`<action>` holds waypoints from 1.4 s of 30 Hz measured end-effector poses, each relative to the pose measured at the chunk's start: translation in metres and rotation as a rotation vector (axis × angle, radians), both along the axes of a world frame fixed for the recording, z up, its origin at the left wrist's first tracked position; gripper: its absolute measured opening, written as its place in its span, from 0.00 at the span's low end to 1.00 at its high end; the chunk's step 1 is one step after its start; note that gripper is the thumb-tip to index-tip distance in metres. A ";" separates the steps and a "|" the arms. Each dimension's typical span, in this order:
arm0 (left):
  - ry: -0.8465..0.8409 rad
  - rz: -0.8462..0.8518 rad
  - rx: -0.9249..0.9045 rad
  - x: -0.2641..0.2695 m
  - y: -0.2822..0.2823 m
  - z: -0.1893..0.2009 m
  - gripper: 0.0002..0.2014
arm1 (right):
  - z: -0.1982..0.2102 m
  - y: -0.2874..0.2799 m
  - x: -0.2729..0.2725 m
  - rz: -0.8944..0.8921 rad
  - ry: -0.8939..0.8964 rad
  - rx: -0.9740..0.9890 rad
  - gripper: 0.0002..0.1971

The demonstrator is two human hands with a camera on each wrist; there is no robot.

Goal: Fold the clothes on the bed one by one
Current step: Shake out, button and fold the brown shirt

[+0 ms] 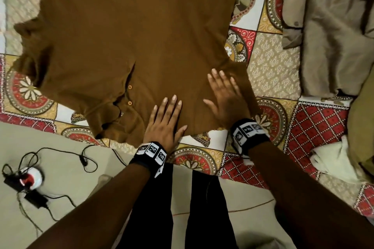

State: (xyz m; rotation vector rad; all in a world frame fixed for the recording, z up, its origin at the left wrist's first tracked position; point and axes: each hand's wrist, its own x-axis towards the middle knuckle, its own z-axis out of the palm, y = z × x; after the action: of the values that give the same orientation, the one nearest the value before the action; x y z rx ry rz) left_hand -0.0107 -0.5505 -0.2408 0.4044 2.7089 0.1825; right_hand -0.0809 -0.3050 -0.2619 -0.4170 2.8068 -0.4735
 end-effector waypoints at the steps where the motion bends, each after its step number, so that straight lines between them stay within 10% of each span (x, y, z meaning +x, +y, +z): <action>1: -0.010 -0.007 0.001 0.003 -0.005 -0.001 0.38 | 0.001 0.011 0.003 -0.009 0.004 0.024 0.40; 5: -0.051 0.023 0.002 0.010 -0.013 0.004 0.40 | 0.005 0.035 0.014 -0.118 -0.005 0.158 0.52; 9: 0.072 0.438 0.047 0.005 -0.044 0.030 0.34 | 0.017 0.025 0.021 -0.303 -0.036 0.143 0.55; 14: 0.177 0.881 0.107 -0.001 -0.131 0.036 0.23 | 0.043 -0.027 0.031 -0.152 0.059 0.012 0.36; 24: -0.109 0.949 0.133 -0.009 -0.141 0.031 0.42 | 0.018 -0.186 0.037 0.097 -0.070 -0.081 0.35; 34: -0.150 0.838 0.477 0.007 -0.164 0.014 0.24 | 0.012 -0.180 0.033 0.084 -0.034 -0.037 0.40; 42: -0.177 0.731 0.366 0.003 -0.166 0.015 0.21 | 0.002 -0.203 0.010 0.204 -0.006 0.017 0.33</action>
State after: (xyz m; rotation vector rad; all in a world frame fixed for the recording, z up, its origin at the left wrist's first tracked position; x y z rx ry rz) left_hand -0.0076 -0.7167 -0.2256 -0.5049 2.5154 0.8704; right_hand -0.0713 -0.5078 -0.2601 -0.6885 2.7218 -0.4046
